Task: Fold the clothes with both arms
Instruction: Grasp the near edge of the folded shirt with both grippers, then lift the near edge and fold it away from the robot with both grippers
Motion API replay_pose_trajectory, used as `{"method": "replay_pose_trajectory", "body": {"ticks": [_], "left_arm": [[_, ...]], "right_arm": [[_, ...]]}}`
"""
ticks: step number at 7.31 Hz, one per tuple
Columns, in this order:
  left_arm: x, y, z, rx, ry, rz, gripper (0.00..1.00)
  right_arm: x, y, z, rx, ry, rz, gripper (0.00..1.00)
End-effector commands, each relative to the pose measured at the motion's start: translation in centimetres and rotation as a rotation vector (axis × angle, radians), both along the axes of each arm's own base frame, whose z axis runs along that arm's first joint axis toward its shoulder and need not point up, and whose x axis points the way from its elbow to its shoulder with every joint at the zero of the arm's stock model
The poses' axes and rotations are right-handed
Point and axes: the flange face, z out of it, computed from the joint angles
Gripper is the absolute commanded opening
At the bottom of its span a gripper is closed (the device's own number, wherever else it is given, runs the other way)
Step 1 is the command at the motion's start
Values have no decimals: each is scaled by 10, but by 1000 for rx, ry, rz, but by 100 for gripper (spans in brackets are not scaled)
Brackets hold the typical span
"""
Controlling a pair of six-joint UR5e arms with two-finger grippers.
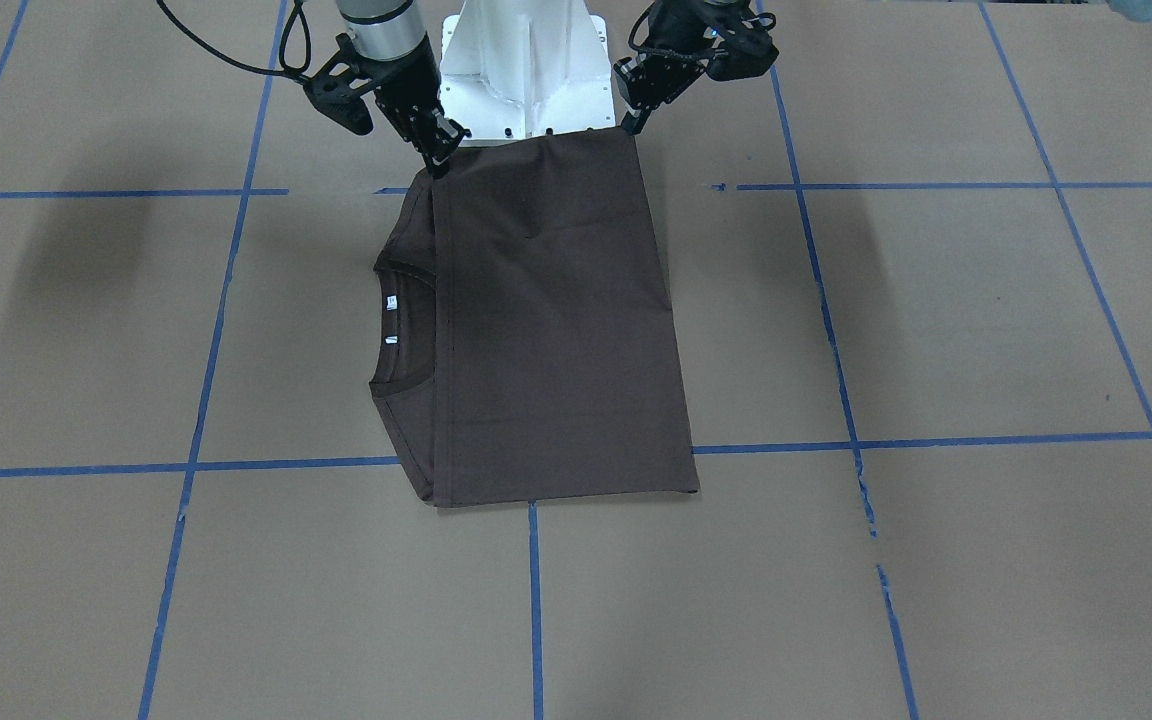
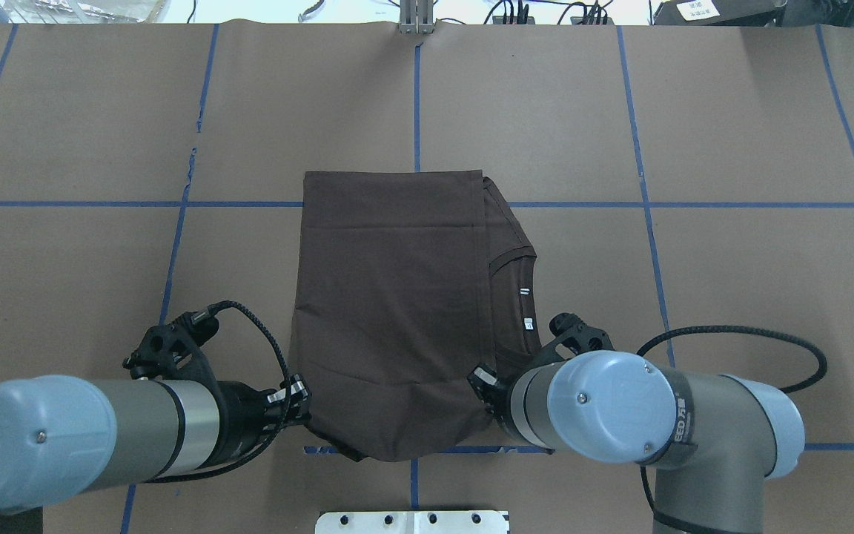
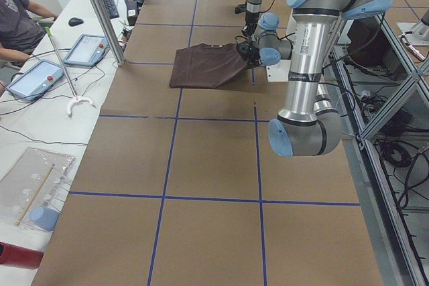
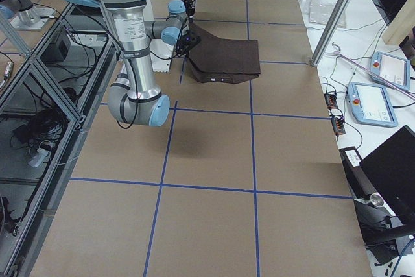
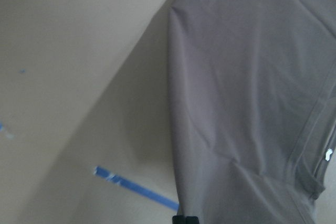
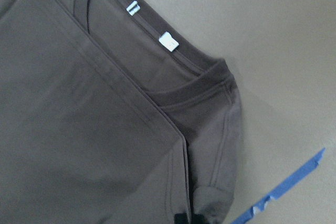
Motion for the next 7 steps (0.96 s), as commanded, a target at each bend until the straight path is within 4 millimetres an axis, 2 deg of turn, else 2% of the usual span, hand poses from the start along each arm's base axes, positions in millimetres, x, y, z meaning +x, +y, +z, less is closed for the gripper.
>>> {"method": "replay_pose_trajectory", "body": {"ticks": [1, 2, 3, 4, 5, 6, 7], "left_arm": [[12, -53, 9, 54, -68, -48, 0], [6, -85, -5, 93, -68, -89, 0], [9, -118, 9, 102, -109, -88, 0], [16, -157, 14, 132, -154, -103, 0], [22, -194, 24, 146, -168, -137, 0], [27, -224, 47, 159, -153, -171, 0], [28, -246, 48, 182, -150, -186, 0]], "right_arm": [[-5, -83, -18, 30, 18, 76, 0], [-13, -118, -21, 16, 30, 92, 0], [-17, -148, -29, 20, 43, 102, 0], [-26, -175, -29, 12, 64, 102, 0], [-43, -208, -25, 16, 56, 125, 0], [-51, -237, -15, 9, 41, 135, 0], [-48, -259, -15, 11, 39, 125, 0]]}}
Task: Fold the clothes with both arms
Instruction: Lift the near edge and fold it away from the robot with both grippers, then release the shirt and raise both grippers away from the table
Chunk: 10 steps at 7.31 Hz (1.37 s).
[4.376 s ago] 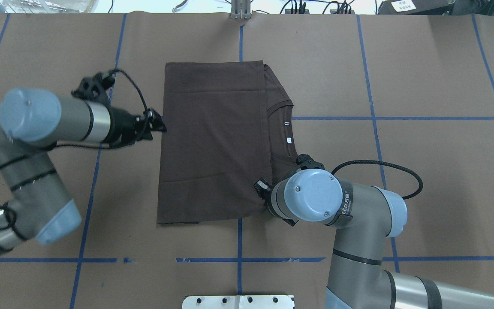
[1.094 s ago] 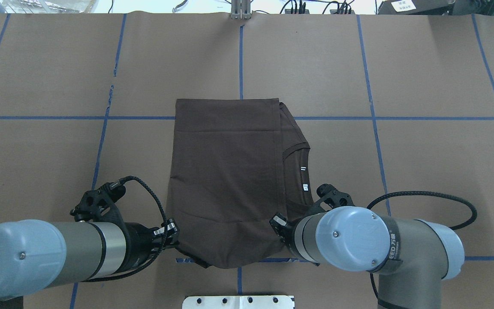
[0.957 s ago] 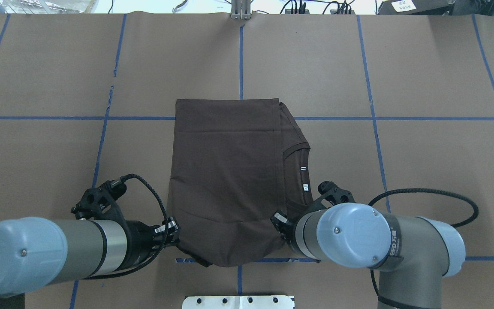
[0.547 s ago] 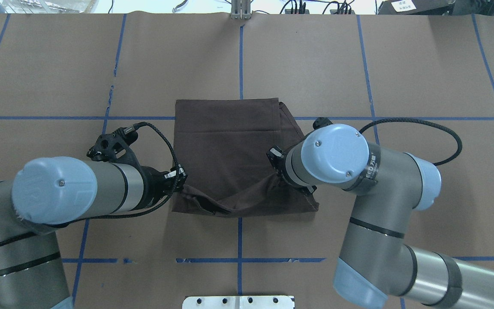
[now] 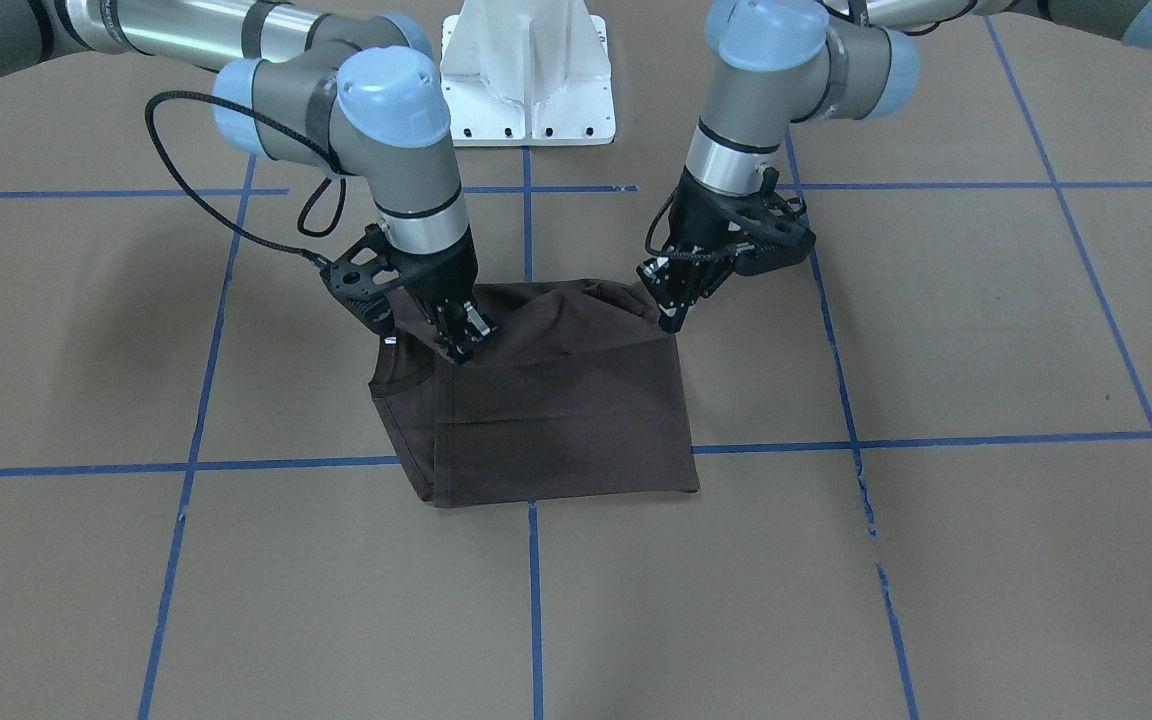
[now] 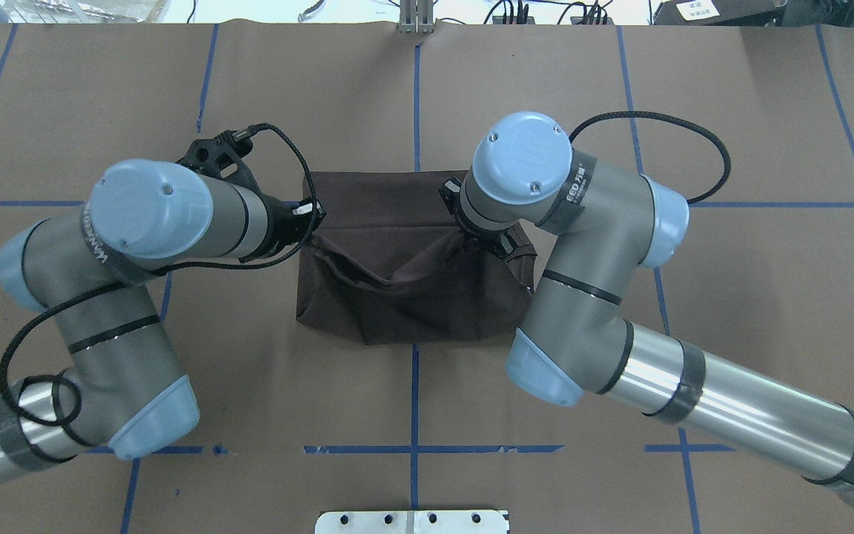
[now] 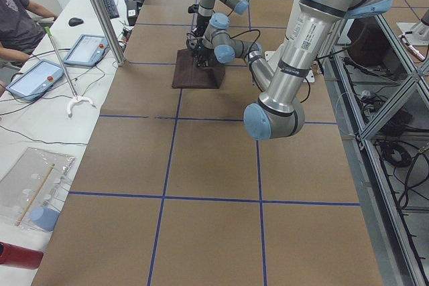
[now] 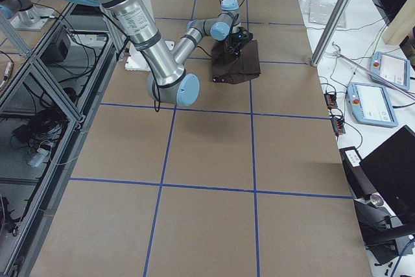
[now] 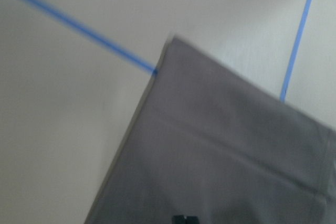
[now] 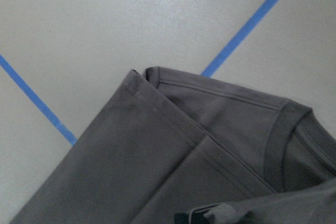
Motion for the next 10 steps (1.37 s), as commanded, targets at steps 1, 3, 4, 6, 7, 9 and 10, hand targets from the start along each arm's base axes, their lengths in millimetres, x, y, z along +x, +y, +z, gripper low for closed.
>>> {"method": "replay_pose_trajectory", "body": {"ticks": [1, 3, 4, 6, 7, 9, 10], "left_arm": [[7, -44, 8, 39, -13, -25, 0], [21, -80, 33, 71, -46, -31, 0], [30, -116, 59, 109, -71, -35, 37], [0, -163, 74, 175, -84, -86, 100], [-7, -164, 69, 182, -73, -90, 100], [-50, -147, 57, 232, -22, -9, 100], [-103, -137, 63, 362, -63, 101, 100]], "right_arm": [[-6, -42, 8, 1, 11, -10, 0], [-19, -79, 24, 19, -2, 11, 0], [-14, -113, 34, 67, 5, -3, 48], [54, -178, 28, 125, -13, -101, 100], [60, -182, 27, 135, -14, -105, 100], [67, -184, 39, 163, 5, -130, 100], [100, -186, 68, 190, 23, -161, 100]]}}
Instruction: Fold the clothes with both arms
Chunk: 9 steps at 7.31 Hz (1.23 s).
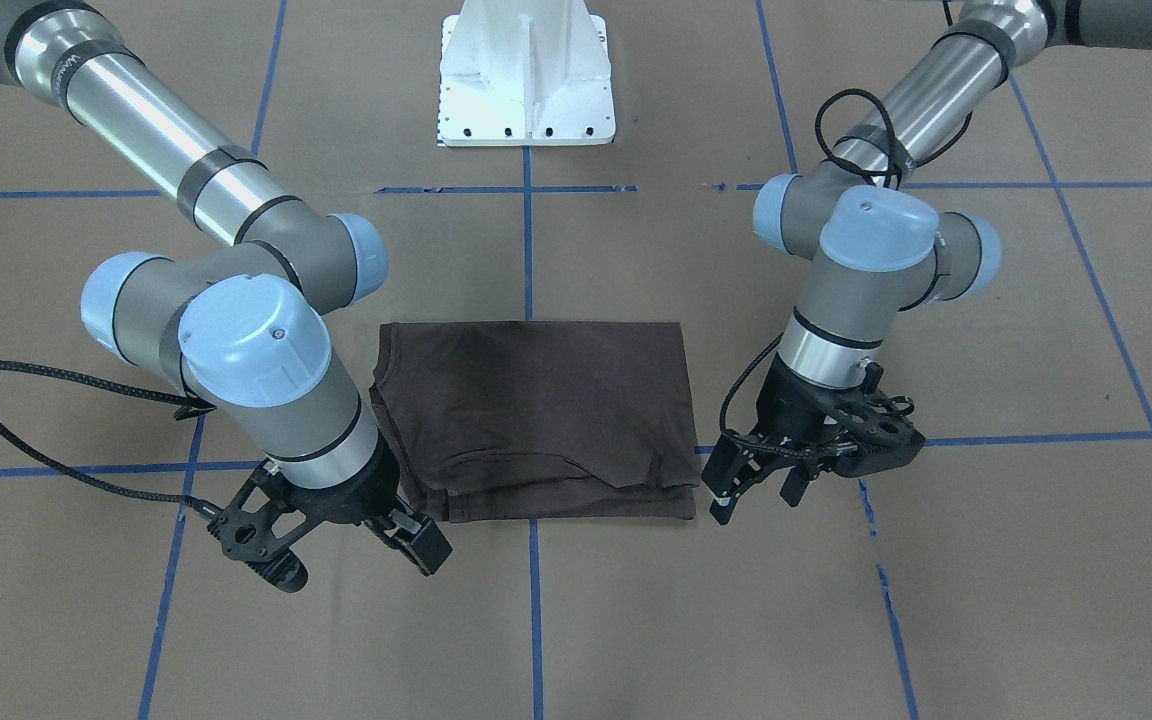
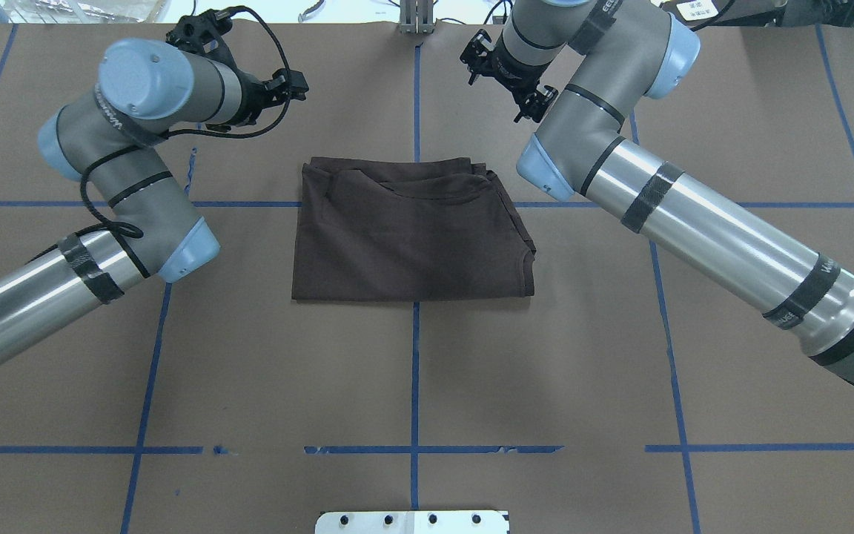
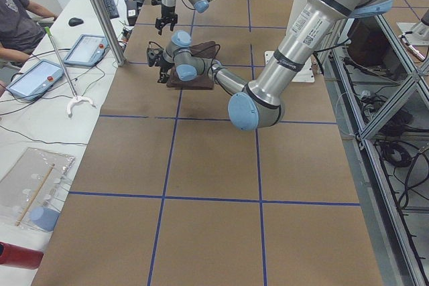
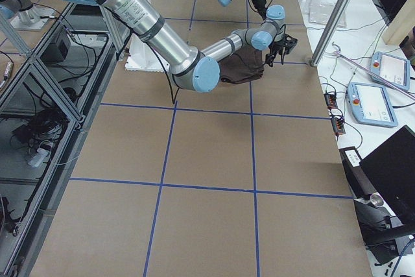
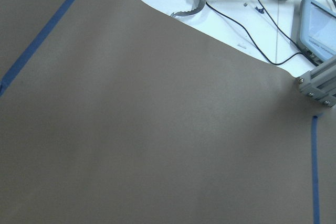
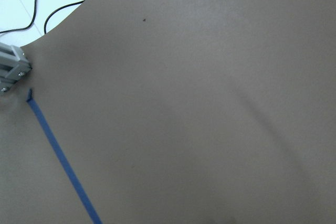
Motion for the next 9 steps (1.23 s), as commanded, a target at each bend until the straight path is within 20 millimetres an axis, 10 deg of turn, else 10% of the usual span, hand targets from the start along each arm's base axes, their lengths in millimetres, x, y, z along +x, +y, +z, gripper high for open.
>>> {"method": "replay_pose_trajectory", "body": {"ticks": [1, 3, 5, 7, 9], "left_arm": [[-106, 25, 44, 212, -130, 205, 100], [-280, -5, 158, 435, -455, 397, 100], [-418, -23, 202, 397, -631, 466, 100], [-466, -14, 223, 269, -551, 548, 100], [-458, 2, 268, 78, -447, 610, 100]], "right_arm": [[84, -2, 74, 104, 57, -100, 100], [246, 10, 201, 268, 144, -280, 100], [403, 29, 289, 357, 197, -420, 100], [499, 78, 340, 345, 243, -555, 100], [518, 93, 317, 297, 229, -613, 100]]}}
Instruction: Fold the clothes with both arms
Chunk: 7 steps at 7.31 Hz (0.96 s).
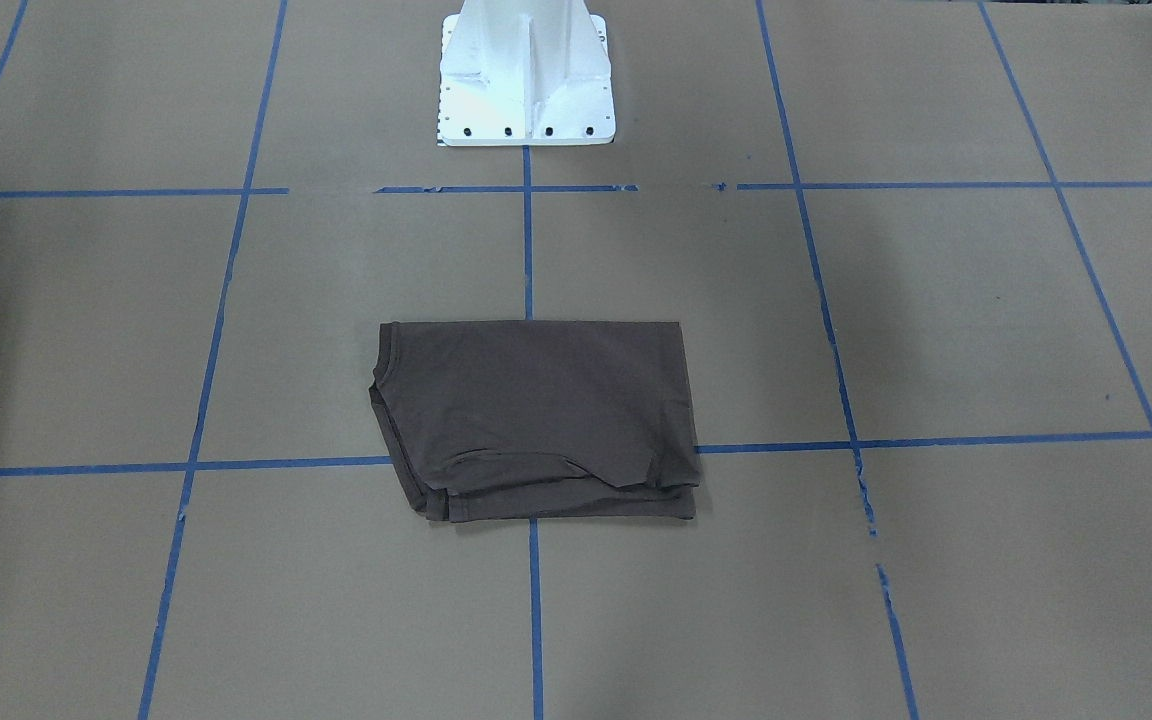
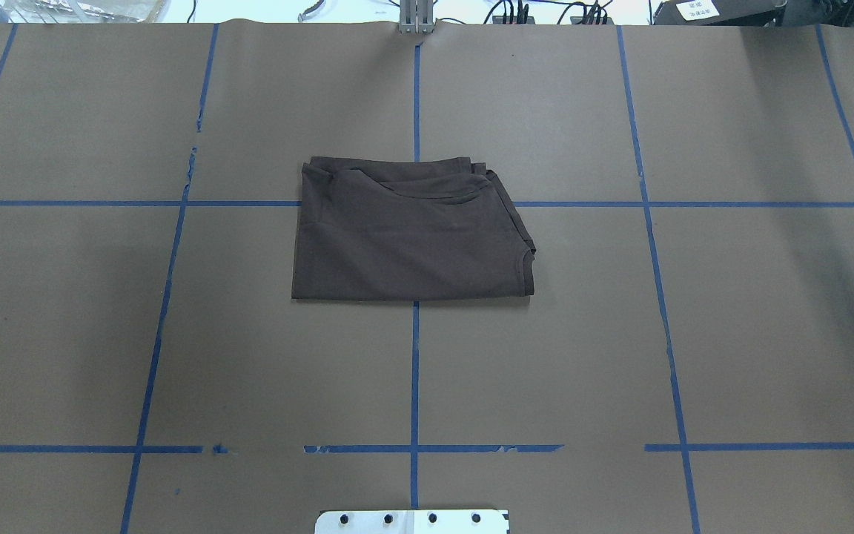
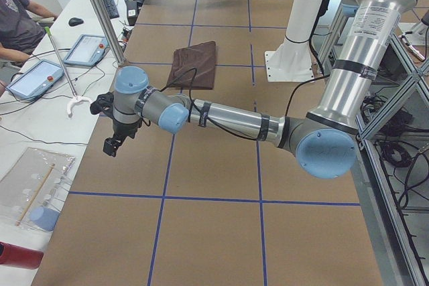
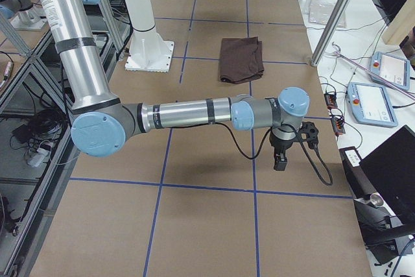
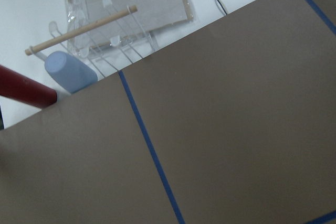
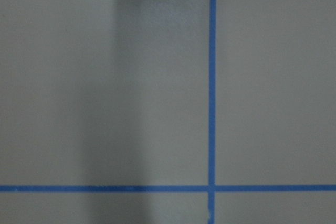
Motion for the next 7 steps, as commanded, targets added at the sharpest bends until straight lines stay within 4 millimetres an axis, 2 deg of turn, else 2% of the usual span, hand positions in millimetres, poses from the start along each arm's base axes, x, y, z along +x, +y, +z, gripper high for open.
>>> {"method": "replay_pose_trajectory", "body": {"ticks": [1, 2, 3, 4, 5, 6, 7], "left_arm": [[0, 16, 35, -144, 32, 8, 100], [1, 14, 33, -169, 42, 1, 100], [9, 20, 15, -279, 166, -36, 100], [12, 33, -13, -252, 214, -34, 100], [14, 54, 6, -211, 195, -22, 100], [17, 60, 12, -146, 199, -15, 100], [18, 65, 18, -146, 200, -11, 100]], "right_arm": [[15, 21, -17, -33, 4, -28, 100], [11, 21, -13, -45, 0, -31, 100], [4, 20, -16, -35, 0, -44, 100], [2, 21, -16, -35, 0, -46, 100], [2, 25, -8, -40, 3, -47, 100], [1, 26, -11, -34, 3, -50, 100], [-11, 25, -12, -30, 5, -72, 100]]}}
